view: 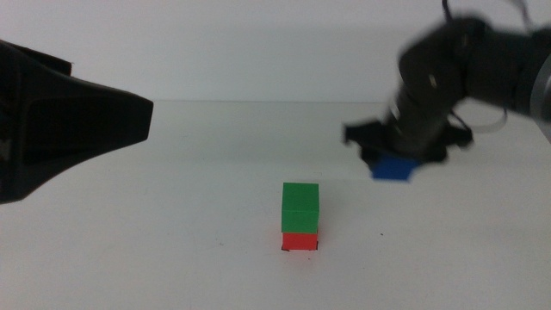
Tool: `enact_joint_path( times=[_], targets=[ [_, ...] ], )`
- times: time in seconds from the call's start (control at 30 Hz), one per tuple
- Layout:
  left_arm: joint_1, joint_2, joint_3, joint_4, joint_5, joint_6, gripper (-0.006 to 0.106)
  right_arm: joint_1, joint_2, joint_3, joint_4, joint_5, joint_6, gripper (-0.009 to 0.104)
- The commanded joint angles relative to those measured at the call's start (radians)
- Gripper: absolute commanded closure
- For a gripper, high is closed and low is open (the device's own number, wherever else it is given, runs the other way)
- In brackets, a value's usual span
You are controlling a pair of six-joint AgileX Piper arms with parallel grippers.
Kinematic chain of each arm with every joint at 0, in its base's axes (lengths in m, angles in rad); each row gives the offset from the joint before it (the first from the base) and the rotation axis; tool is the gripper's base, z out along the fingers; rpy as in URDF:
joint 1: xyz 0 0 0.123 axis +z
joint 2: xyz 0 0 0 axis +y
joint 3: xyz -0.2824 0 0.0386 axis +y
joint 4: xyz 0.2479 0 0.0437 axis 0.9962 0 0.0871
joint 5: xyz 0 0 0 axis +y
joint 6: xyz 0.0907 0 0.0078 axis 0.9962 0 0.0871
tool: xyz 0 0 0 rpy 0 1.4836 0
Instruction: Stack red cubes first, then green, then blue cubes in a specific spot.
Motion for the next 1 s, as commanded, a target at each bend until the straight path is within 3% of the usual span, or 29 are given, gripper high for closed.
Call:
enact_joint_path(
  times=[0.0,0.3,0.97],
  targets=[
    [-0.001,-0.004,0.002,0.005,-0.016,-0.002,0.007,0.068,-0.009,-0.102,-0.012,0.102,0.017,0.078],
    [-0.001,-0.004,0.002,0.005,-0.016,-0.002,0.007,0.220,0.105,-0.271,0.008,0.171,0.089,0.078],
    [-0.001,-0.004,0.002,0.005,-0.016,-0.002,0.007,0.256,0.204,-0.269,0.002,0.092,0.167,0.078]
  ],
)
